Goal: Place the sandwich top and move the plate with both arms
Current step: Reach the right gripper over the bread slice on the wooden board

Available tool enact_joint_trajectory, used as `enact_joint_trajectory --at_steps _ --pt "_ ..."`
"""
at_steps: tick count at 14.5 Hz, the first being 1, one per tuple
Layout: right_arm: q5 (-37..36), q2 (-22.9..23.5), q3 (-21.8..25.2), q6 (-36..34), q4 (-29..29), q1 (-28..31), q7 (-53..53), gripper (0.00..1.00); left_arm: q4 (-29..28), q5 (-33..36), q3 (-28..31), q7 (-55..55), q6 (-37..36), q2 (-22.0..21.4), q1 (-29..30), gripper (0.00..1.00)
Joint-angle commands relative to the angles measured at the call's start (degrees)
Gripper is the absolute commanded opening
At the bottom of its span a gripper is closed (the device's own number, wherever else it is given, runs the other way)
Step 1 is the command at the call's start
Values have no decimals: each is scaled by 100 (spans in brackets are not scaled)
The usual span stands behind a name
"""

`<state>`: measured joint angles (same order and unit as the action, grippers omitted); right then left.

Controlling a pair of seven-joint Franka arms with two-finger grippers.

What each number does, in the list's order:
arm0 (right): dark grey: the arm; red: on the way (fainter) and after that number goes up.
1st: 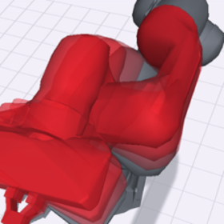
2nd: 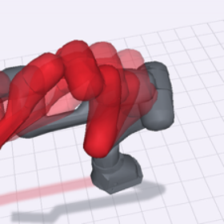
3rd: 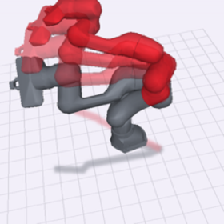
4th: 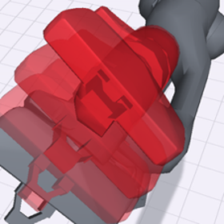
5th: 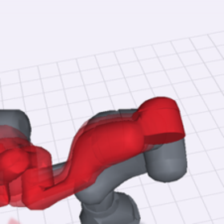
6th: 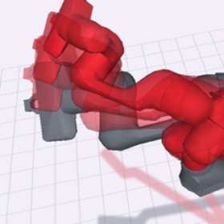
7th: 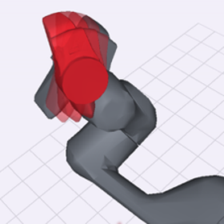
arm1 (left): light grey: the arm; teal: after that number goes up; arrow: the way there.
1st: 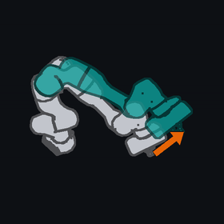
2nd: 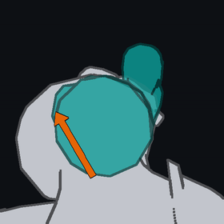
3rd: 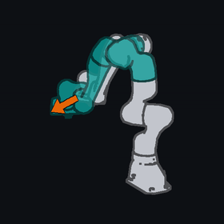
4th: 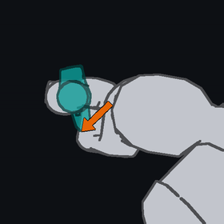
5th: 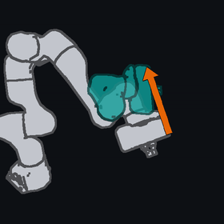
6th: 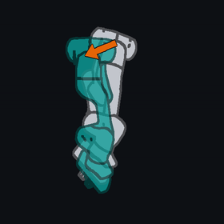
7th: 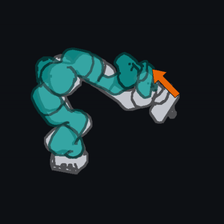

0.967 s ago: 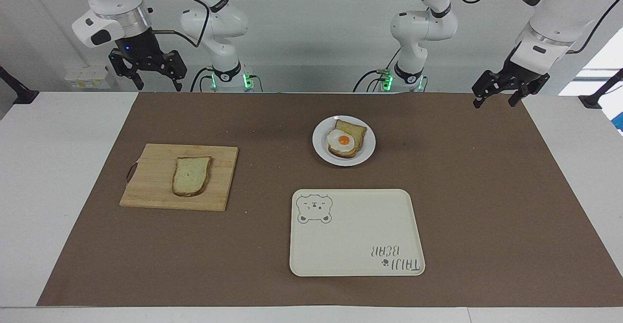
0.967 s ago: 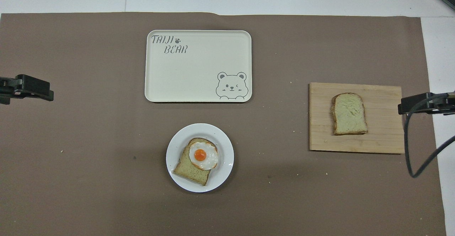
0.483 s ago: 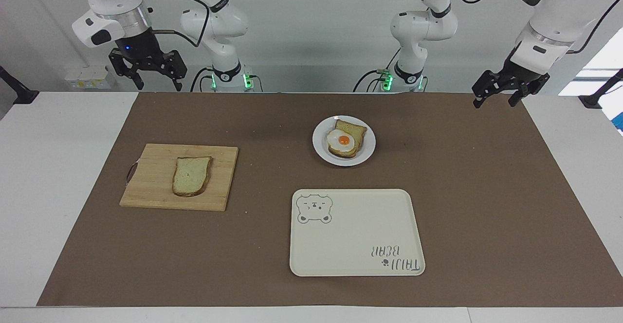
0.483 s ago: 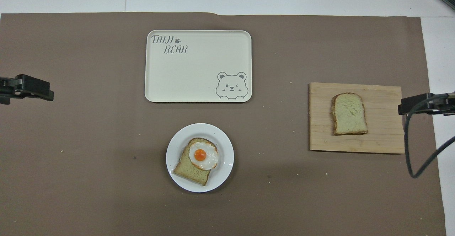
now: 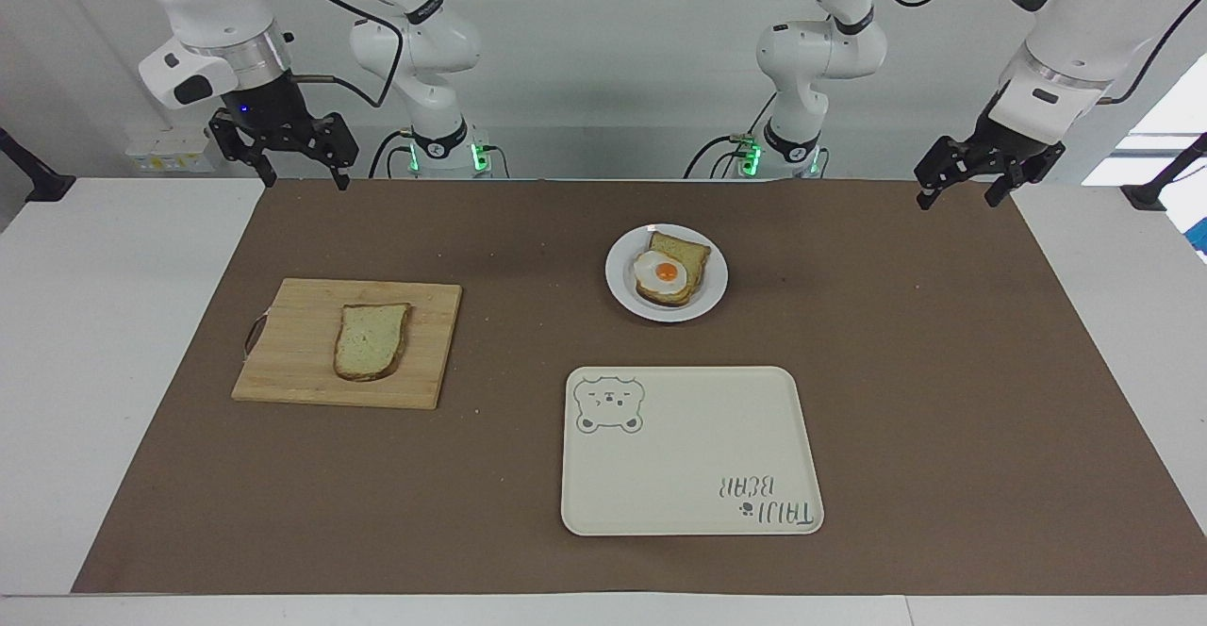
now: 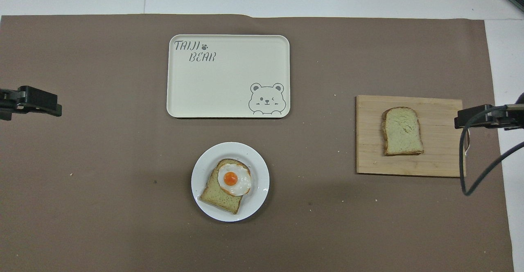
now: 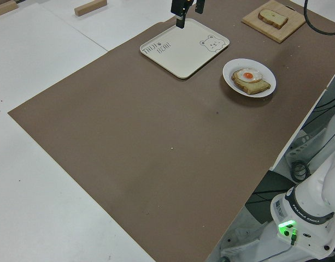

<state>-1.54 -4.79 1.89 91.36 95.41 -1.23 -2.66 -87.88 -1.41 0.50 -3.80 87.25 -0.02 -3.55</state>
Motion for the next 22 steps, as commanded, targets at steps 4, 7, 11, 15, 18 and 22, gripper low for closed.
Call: enact_joint_trajectory --at_steps 4,7,11,15,18,22 --pt "216 109 -49 847 601 211 441 100 -133 18 -33 -50 -41 -147 38 100" --pt "356 329 -49 1058 619 299 617 100 -133 18 -33 -59 -41 -147 38 100" --pt "566 671 -49 1576 812 483 1092 100 -133 18 -33 -59 -41 -147 38 100" --pt "787 1242 -49 2226 848 589 1224 100 -133 18 -33 -59 -41 -147 38 100" --pt "796 1331 -57 2552 1128 606 1233 100 -133 18 -24 -59 -41 -147 38 100" --pt "1190 1542 -49 3079 1454 756 1838 100 -133 18 -33 -59 -41 -147 38 100"
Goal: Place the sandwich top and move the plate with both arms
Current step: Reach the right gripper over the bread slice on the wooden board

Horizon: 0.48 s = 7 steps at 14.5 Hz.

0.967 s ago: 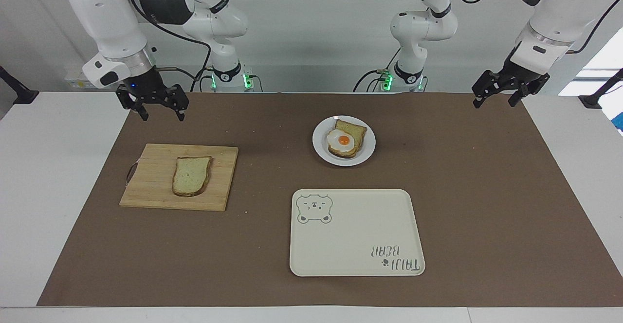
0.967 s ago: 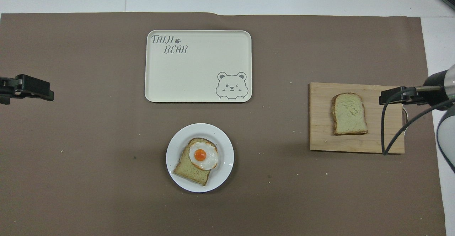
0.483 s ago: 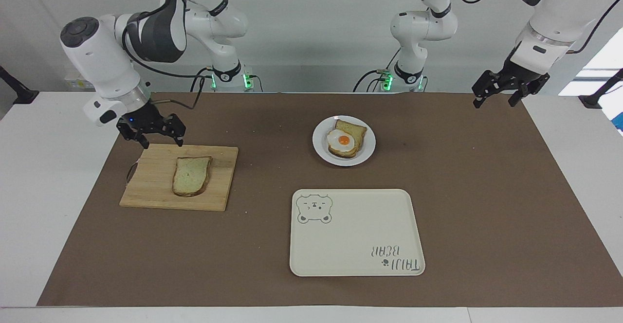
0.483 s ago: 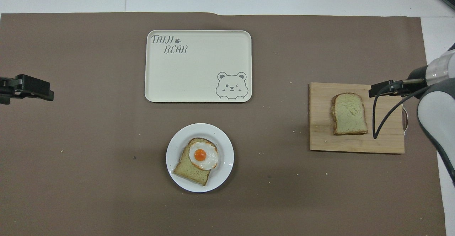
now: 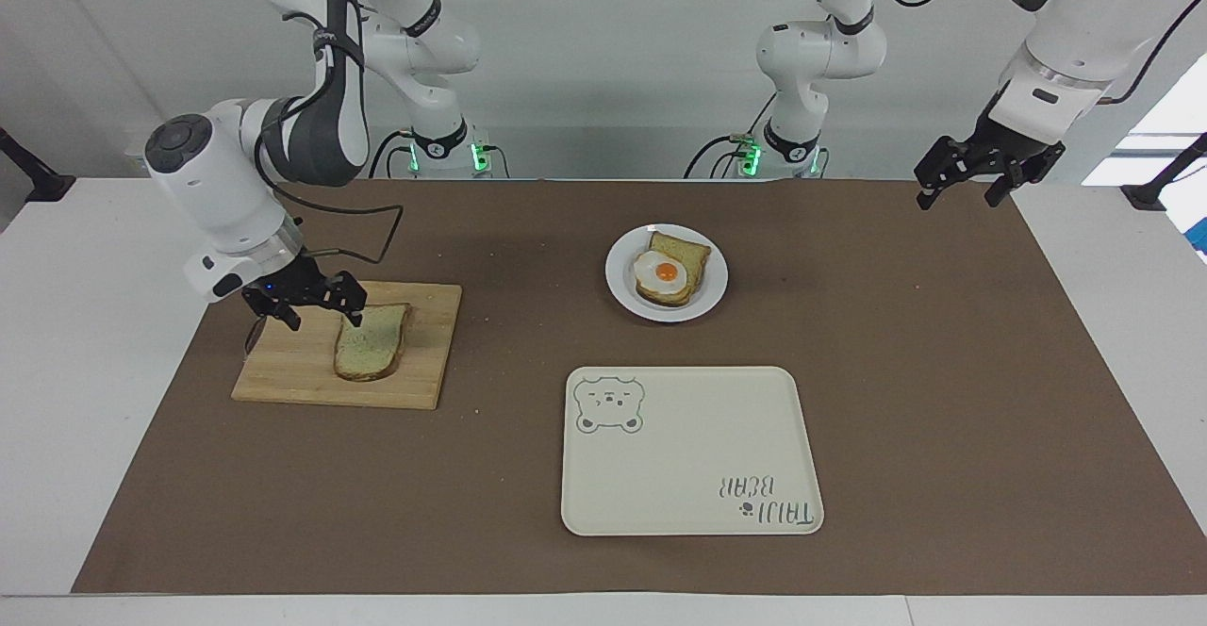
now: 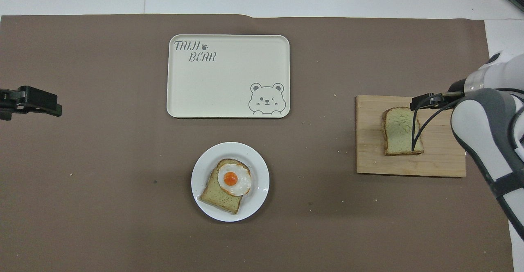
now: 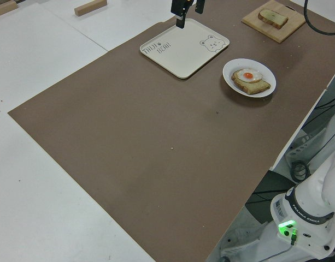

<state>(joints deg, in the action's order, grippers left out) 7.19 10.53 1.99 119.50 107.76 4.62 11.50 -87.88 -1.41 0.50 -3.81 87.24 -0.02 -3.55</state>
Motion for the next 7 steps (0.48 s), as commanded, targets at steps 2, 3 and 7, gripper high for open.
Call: enact_joint_trajectory --at_steps 2,3,7 --pt "371 115 -67 345 306 267 581 100 -133 18 -33 -59 -40 -147 38 100" --pt "371 159 -59 459 359 285 599 100 -133 18 -33 -59 -40 -147 38 100" --pt "720 274 -59 855 737 381 1028 100 -133 18 -33 -59 -40 -147 38 100"
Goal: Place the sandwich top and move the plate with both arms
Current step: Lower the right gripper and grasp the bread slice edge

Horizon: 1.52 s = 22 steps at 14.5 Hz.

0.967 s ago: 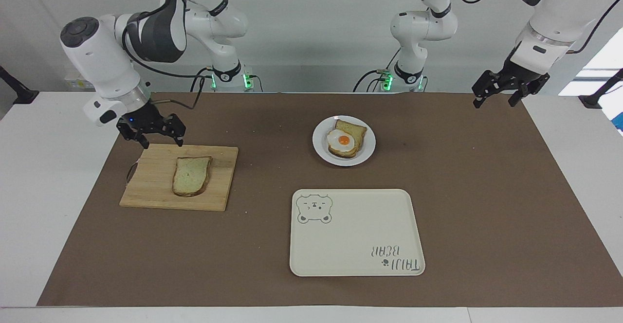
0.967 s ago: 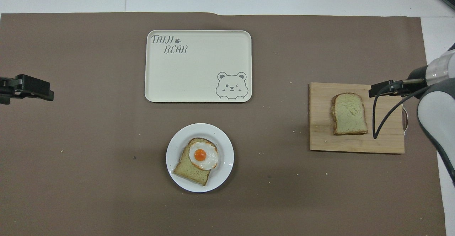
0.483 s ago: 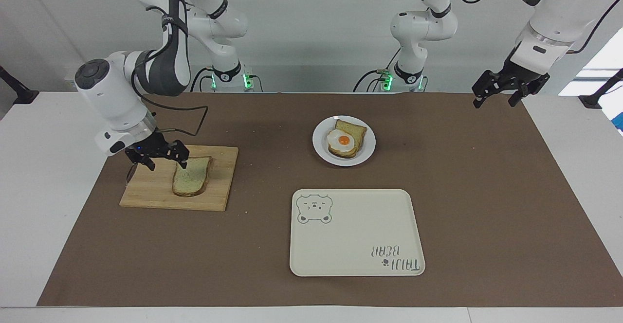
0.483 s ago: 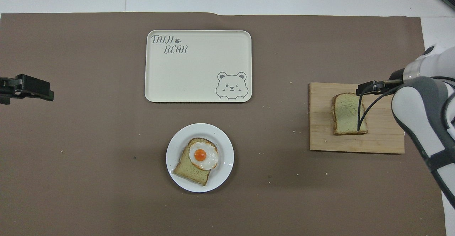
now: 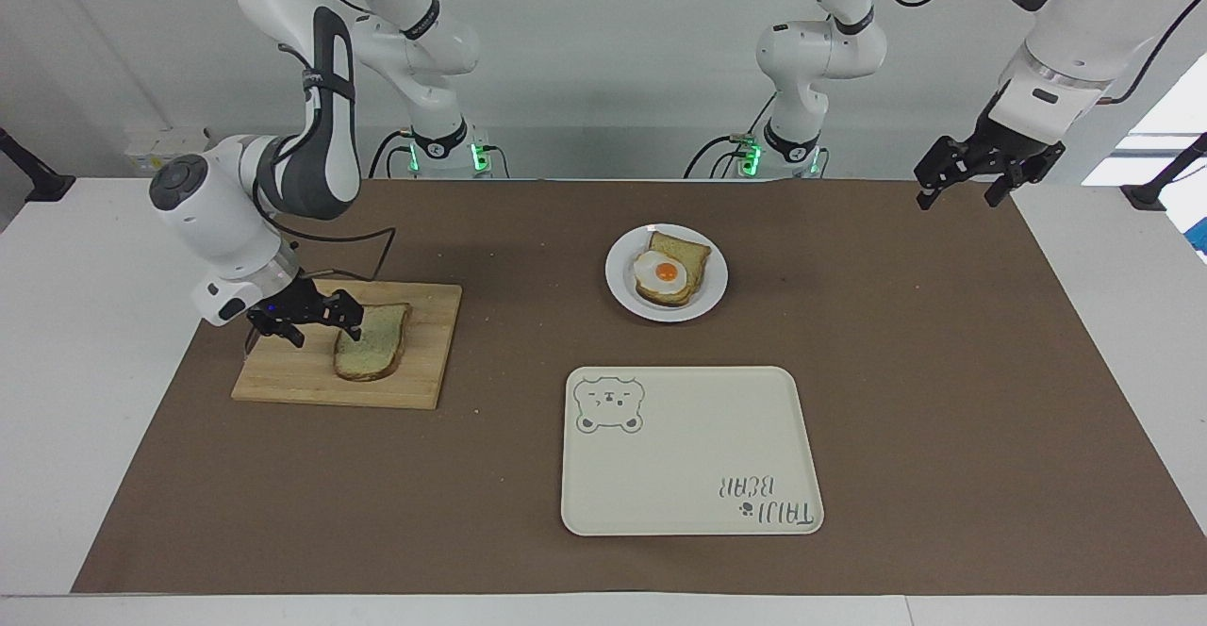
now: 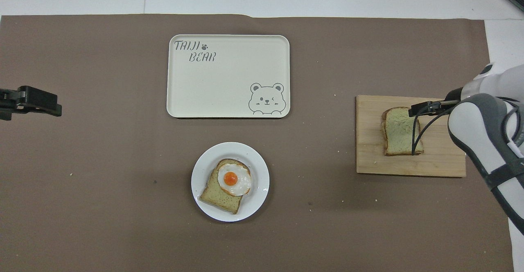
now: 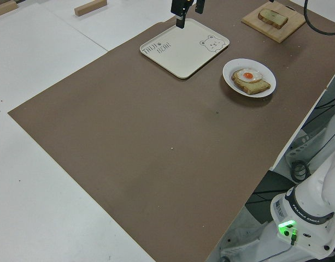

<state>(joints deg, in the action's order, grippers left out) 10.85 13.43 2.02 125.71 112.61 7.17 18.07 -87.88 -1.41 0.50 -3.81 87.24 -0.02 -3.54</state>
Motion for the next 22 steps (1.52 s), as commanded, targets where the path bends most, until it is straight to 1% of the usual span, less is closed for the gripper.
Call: enact_joint_trajectory --at_steps 1,3,12,14,15,16,17,18,20,21,22 --pt "470 2 -61 261 339 179 503 100 -133 18 -33 -59 -40 -147 38 100" --pt "497 46 -61 270 384 258 592 100 -133 18 -33 -59 -40 -147 38 100" --pt "506 169 -61 446 489 258 584 100 -133 18 -33 -59 -40 -147 38 100" --pt "515 257 -70 454 490 267 584 100 -133 18 -33 -59 -40 -147 38 100" --pt "628 248 -70 454 490 267 584 100 -133 18 -33 -59 -40 -147 38 100" --pt "725 248 -61 446 490 258 592 97 -133 18 -33 -59 -40 -147 38 100" --pt "726 248 -61 446 490 258 593 76 -133 18 -33 -59 -40 -147 38 100" --pt "726 248 -61 437 490 258 601 48 -133 18 -33 -59 -40 -147 38 100" --pt "734 248 -61 428 490 258 601 11 -133 18 -33 -59 -40 -147 38 100" --pt "734 248 -61 428 490 258 593 0 -133 18 -33 -59 -40 -147 38 100" --pt "734 248 -61 428 490 258 584 0 -133 18 -33 -59 -40 -147 38 100"
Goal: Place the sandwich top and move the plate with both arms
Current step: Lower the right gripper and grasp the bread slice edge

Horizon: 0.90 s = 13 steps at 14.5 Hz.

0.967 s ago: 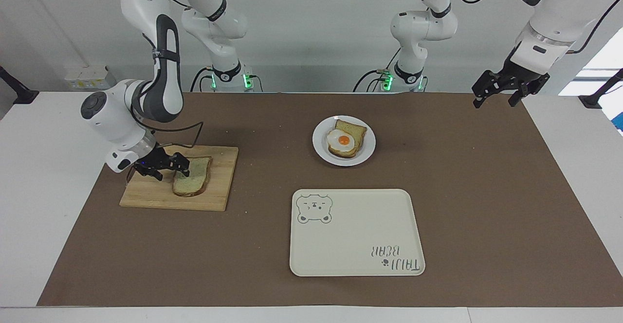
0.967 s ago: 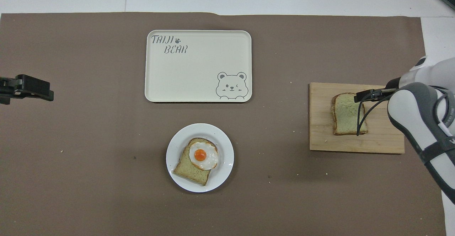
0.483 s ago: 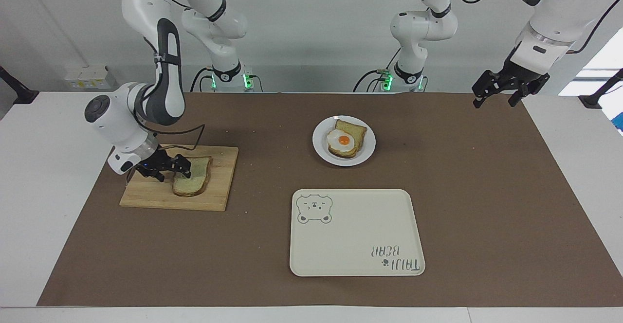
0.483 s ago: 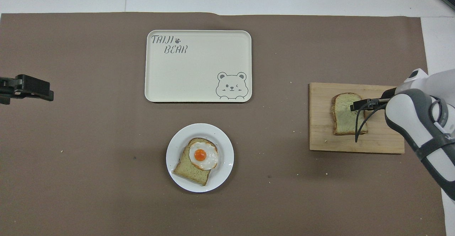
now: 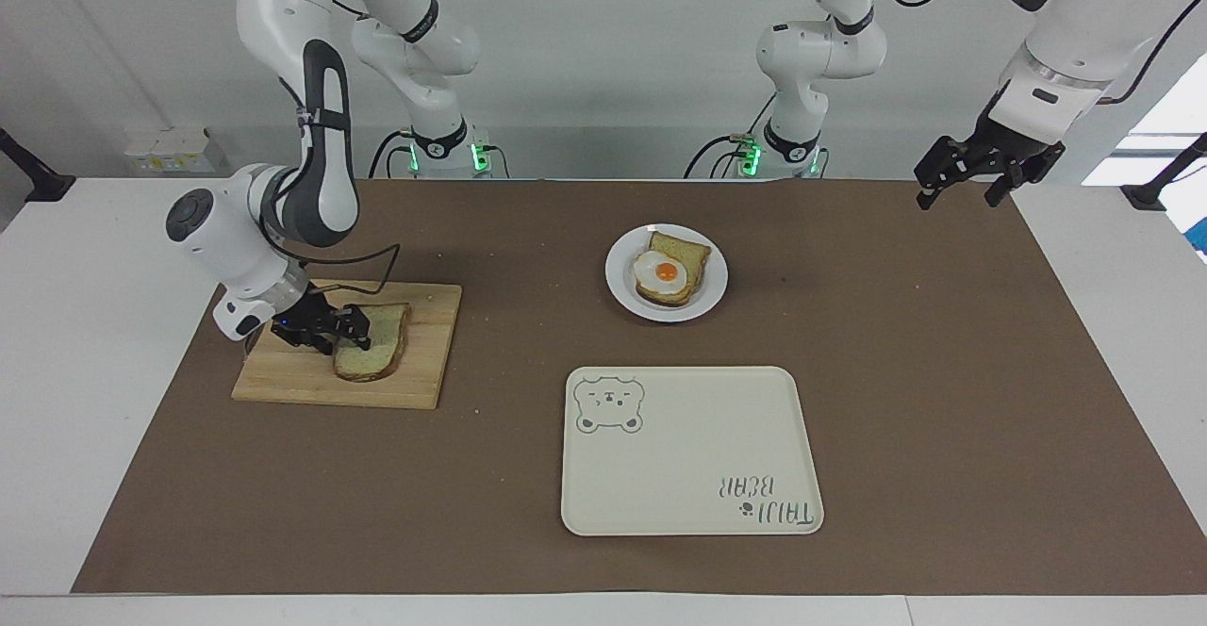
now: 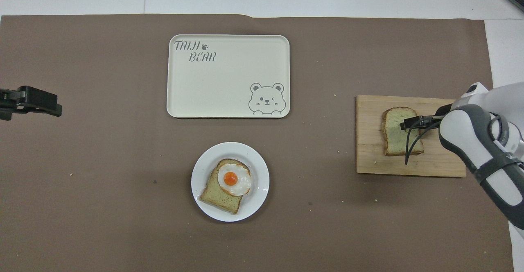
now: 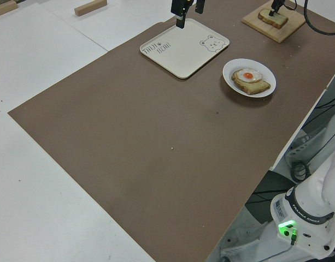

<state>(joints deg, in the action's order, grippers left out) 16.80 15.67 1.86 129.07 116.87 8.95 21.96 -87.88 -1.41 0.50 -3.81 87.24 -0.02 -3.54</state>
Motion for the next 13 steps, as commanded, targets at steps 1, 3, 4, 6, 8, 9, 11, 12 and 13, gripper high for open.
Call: enact_joint_trajectory --at_steps 1,3,4,6,8,9,11,12,13 --pt "140 24 -46 83 64 81 195 0 -133 18 -24 -50 -40 -147 38 100" --pt "140 24 -46 83 64 72 195 0 -133 18 -33 -59 -40 -147 38 100" --pt "140 33 -46 74 55 72 186 0 -133 18 -33 -59 -40 -147 38 100" --pt "131 33 -46 31 37 72 186 0 -133 18 -24 -50 -40 -147 38 100" --pt "131 42 -46 -74 -120 81 212 0 -133 18 -33 -59 -40 -147 38 100" --pt "131 24 -46 -223 -234 72 212 0 -133 18 -33 -59 -40 -147 38 100" --pt "105 -11 -46 -513 -419 72 212 0 -133 18 -33 -59 -40 -147 38 100" --pt "96 -55 -54 -593 -446 72 212 0 -133 18 -33 -59 -40 -147 38 100" --pt "87 -160 -63 -724 -481 55 195 0 -133 18 -33 -59 -40 -147 38 100"
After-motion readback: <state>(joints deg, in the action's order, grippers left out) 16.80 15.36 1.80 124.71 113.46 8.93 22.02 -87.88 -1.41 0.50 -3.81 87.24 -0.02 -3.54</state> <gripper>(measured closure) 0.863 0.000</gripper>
